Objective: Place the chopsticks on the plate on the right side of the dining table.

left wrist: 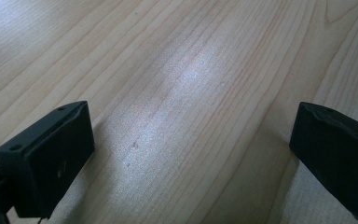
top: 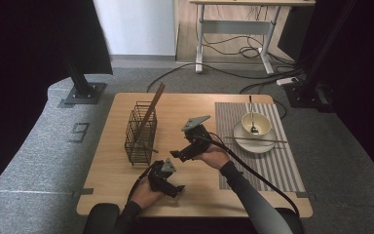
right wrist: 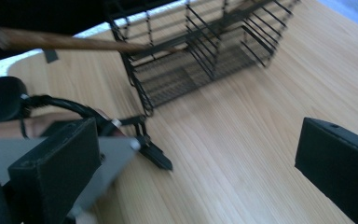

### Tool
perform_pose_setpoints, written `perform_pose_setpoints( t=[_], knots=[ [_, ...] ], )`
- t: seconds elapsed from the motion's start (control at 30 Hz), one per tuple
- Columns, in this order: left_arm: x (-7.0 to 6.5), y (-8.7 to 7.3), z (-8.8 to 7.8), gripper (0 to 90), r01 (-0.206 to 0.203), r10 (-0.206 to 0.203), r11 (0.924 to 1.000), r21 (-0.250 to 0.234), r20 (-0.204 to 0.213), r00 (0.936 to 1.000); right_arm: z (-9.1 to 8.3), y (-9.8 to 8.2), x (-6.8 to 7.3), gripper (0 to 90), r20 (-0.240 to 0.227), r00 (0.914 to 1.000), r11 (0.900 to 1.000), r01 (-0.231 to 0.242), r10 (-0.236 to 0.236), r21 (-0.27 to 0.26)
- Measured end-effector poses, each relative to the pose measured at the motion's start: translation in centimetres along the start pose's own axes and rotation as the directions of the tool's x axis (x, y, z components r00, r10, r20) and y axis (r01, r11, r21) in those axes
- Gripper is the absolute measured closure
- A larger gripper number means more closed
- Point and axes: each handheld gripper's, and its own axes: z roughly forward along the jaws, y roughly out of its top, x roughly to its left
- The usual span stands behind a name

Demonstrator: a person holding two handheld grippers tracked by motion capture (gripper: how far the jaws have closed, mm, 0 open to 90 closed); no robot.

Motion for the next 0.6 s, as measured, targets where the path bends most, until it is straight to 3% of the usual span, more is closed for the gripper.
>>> perform_pose_setpoints(
  t=[0.13, 0.6],
  knots=[
    [0.0, 0.0, 0.0, 0.0, 0.002, -0.002, 1.0, -0.001, 0.002, 1.0, 0.9, 0.8, 0.8, 0.0, -0.019, 0.9994, 1.0, 0.03, -0.03, -0.003],
    [-0.1, 0.0, 0.0, 0.0, 0.008, -0.008, 1.0, -0.004, 0.003, 1.0, 3.8, 2.7, 2.7, 0.0, -0.083, 0.9956, 0.999, 0.045, -0.045, -0.003]
  ],
)
